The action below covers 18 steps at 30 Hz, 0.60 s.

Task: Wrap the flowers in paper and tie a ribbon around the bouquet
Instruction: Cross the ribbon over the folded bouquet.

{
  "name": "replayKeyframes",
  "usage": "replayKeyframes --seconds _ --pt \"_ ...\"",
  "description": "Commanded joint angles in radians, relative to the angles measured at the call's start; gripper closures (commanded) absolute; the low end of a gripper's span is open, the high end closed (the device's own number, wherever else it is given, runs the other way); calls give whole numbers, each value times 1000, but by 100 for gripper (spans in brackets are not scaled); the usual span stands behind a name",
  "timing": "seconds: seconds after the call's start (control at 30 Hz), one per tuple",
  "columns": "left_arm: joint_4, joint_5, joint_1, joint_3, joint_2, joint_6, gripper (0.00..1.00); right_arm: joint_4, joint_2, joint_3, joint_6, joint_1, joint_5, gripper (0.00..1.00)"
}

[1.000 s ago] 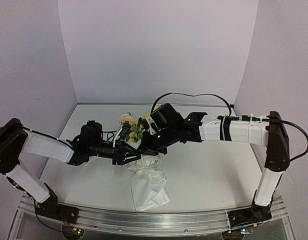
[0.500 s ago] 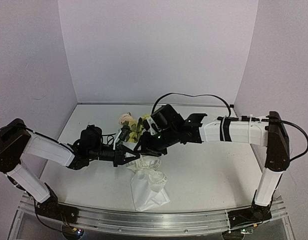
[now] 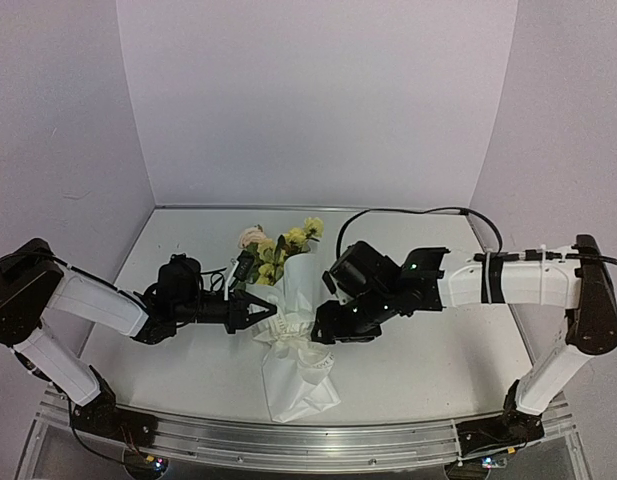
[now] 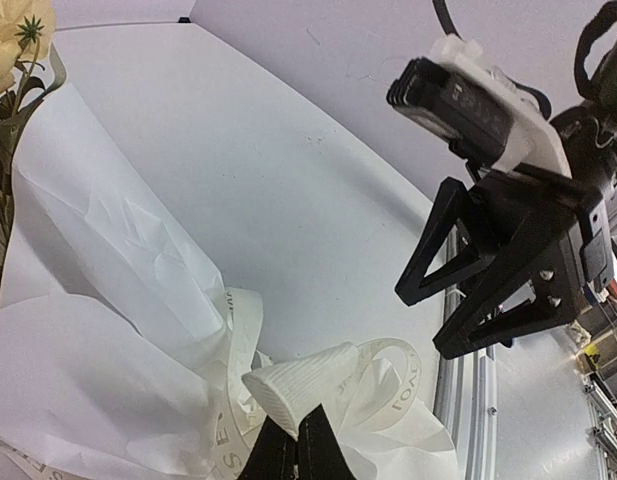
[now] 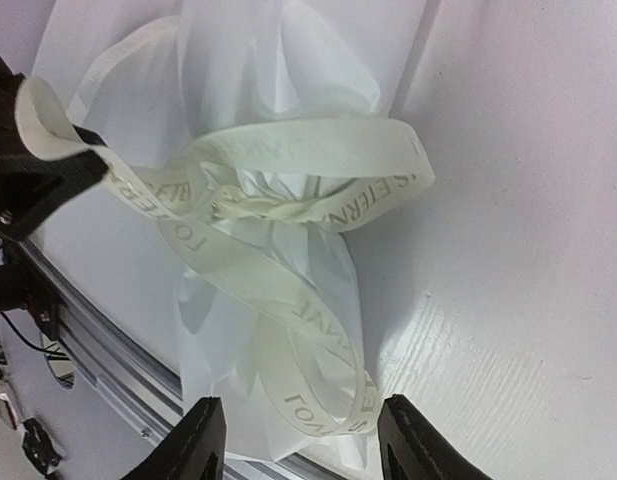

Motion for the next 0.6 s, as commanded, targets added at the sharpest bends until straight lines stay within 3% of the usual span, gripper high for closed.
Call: replayKeyframes --seconds 0.0,0.23,0.43,0.57 --pt "54 -11 2 14 -12 -12 100 -122 38 35 -14 40 123 46" --pt "43 -23 2 7 -24 -7 100 -168 125 107 4 64 127 55" --pt "38 -51 5 -15 -36 -1 100 -204 104 110 21 66 190 82" --pt "56 -66 15 -40 -45 -9 100 -280 54 138 8 66 248 93"
